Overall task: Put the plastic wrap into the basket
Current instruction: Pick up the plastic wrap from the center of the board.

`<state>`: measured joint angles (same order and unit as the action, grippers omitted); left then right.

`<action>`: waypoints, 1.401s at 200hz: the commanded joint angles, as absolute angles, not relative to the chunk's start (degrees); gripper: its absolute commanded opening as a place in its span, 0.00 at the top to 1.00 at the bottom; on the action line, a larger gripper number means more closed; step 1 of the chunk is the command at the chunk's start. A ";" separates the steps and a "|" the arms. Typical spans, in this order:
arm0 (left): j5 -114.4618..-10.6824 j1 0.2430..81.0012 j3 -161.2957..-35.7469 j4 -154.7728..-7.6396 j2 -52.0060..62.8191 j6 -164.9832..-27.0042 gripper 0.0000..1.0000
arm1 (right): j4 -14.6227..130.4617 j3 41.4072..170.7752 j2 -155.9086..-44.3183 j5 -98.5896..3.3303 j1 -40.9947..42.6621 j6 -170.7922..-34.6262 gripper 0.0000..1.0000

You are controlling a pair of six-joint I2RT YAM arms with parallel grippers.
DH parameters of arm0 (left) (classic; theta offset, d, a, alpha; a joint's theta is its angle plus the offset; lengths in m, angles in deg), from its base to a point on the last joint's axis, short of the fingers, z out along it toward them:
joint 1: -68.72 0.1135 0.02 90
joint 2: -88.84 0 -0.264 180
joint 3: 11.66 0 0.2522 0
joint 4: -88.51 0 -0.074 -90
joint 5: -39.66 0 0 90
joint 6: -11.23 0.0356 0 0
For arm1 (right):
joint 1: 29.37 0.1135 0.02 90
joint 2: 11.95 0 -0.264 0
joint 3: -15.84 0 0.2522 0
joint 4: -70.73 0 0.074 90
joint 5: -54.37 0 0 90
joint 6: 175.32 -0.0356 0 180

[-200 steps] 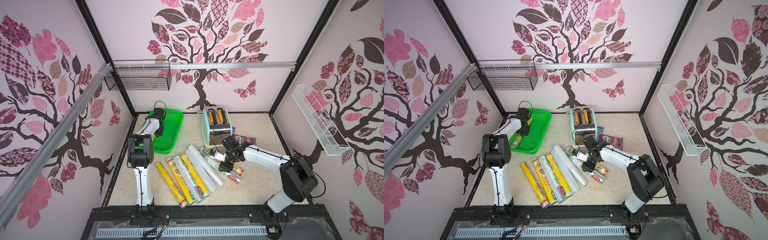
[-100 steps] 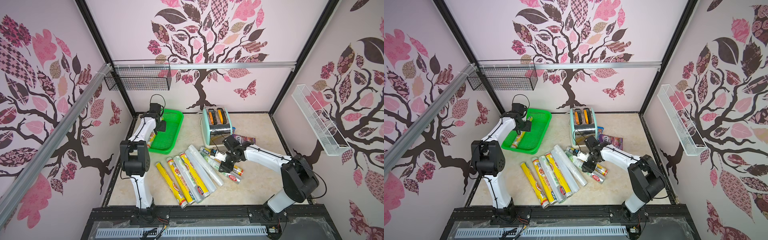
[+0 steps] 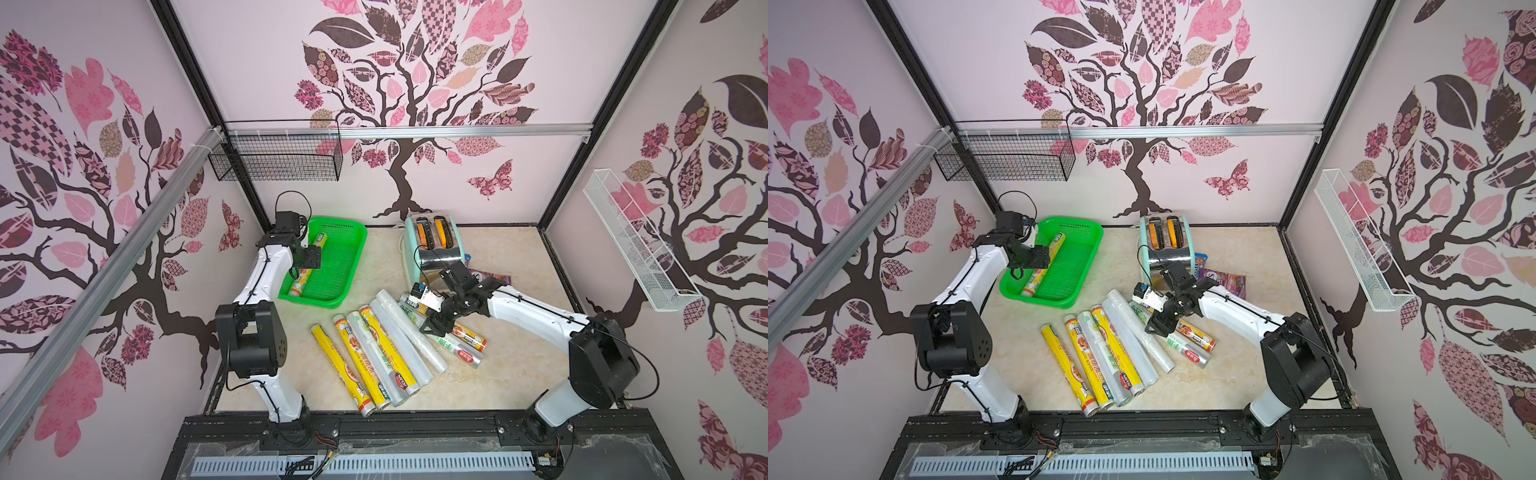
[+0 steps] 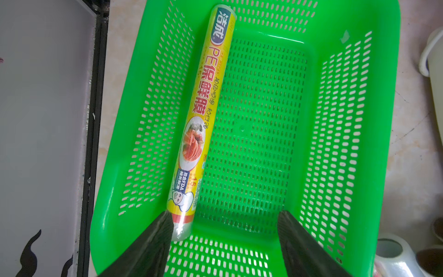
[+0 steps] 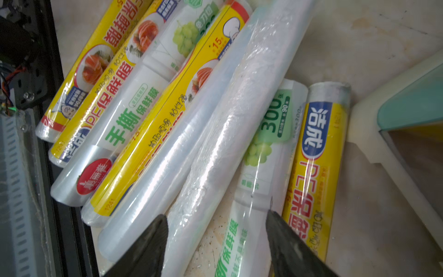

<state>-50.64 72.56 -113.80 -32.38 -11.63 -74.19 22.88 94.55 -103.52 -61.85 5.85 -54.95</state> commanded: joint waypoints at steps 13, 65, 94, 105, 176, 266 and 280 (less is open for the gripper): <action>-53.37 73.15 -112.30 -28.86 -7.62 -74.11 0.25 | 35.59 99.47 -106.89 -60.93 6.30 -71.10 0.31; -59.84 73.40 -109.53 -21.50 -0.72 -68.22 0.14 | 31.50 105.94 -110.36 -57.24 10.24 -78.21 0.28; -62.97 73.41 -111.26 -17.40 0.05 -67.64 0.02 | 34.44 103.70 -110.64 -54.59 11.41 -79.88 0.25; -64.08 73.38 -111.50 -16.50 0.03 -67.42 0.02 | 34.41 103.48 -111.14 -53.26 11.68 -78.36 0.25; -62.86 73.60 -105.64 -19.71 2.39 -73.23 0.02 | 34.62 109.95 -120.60 -48.12 13.25 -83.05 0.24; -70.10 74.53 -100.50 -9.18 5.24 -51.96 0.02 | 33.75 116.69 -127.38 -45.75 15.03 -84.62 0.26; -72.45 74.53 -99.53 -6.61 5.99 -45.75 0.02 | 32.65 117.65 -128.75 -43.07 15.86 -81.33 0.26</action>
<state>-67.69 74.39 -100.83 -12.19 4.02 -57.91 33.83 114.57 -126.45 -47.25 14.64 -84.70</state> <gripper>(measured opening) 0.983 0.742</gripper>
